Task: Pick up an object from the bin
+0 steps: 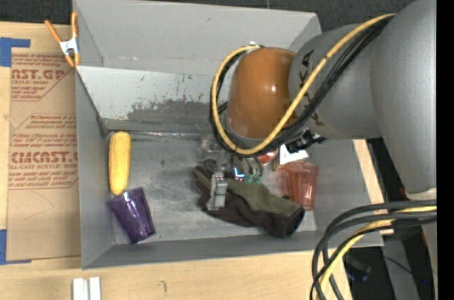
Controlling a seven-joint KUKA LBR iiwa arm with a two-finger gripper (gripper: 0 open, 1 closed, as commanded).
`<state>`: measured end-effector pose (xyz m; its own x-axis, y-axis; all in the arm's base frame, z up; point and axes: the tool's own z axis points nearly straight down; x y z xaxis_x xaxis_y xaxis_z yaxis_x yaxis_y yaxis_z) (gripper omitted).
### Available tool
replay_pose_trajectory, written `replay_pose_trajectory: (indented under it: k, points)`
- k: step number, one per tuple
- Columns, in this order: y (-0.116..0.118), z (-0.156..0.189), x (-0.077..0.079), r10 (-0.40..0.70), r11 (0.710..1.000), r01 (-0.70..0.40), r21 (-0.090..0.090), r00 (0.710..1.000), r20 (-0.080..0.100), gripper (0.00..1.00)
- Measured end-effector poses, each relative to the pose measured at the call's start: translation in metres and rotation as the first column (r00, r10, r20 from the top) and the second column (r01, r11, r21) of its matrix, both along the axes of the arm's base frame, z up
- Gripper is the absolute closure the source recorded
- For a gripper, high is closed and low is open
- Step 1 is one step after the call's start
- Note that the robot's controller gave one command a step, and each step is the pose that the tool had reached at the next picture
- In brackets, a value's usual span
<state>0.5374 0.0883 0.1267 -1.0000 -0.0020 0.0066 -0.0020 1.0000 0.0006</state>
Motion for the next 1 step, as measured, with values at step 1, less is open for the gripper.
replay_pose_trajectory:
  k: [1]
  points:
    - [-0.0004,0.0046,0.0019,-0.001,1.0,0.001,0.001,1.0,0.007,0.0]
